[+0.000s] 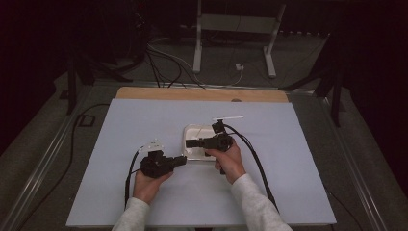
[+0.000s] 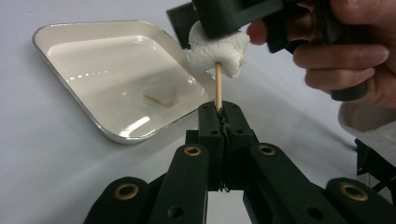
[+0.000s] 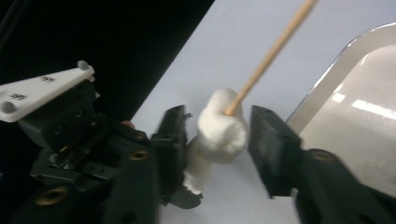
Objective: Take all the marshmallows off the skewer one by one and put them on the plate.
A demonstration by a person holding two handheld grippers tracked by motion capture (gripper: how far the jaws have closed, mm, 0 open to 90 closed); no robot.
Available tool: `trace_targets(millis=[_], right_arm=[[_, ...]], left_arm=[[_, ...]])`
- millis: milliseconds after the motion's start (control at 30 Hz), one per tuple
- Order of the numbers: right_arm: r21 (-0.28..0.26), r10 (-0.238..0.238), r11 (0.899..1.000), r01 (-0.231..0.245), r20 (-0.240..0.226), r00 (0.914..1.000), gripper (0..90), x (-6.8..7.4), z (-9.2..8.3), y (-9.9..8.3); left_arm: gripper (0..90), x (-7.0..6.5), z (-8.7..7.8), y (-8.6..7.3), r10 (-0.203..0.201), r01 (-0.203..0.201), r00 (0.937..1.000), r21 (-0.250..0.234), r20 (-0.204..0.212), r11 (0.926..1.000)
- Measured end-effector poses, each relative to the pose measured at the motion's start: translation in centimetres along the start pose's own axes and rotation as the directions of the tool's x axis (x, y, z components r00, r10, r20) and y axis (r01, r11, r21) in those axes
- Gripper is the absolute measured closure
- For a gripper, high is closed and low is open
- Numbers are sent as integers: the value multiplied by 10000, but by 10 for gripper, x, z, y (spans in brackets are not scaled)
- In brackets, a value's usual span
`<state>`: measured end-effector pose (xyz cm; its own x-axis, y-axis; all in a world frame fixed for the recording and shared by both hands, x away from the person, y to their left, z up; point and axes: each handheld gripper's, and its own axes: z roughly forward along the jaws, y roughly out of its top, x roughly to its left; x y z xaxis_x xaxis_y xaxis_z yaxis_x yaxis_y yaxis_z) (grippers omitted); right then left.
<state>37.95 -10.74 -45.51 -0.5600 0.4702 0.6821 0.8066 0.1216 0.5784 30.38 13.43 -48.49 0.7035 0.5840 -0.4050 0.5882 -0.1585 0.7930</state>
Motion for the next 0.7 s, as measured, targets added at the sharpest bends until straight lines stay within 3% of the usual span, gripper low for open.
trace_targets(millis=[233,700], right_arm=[[-72,36,10000,-37,-114,9999,769,0,-5,2],[-109,292,9995,-293,-119,9995,798,-3,-12,7]], left_arm=[[900,0,0,0,33,-33,10000,62,-31,10000],[900,0,-1,0,101,-102,9999,77,69,9999]])
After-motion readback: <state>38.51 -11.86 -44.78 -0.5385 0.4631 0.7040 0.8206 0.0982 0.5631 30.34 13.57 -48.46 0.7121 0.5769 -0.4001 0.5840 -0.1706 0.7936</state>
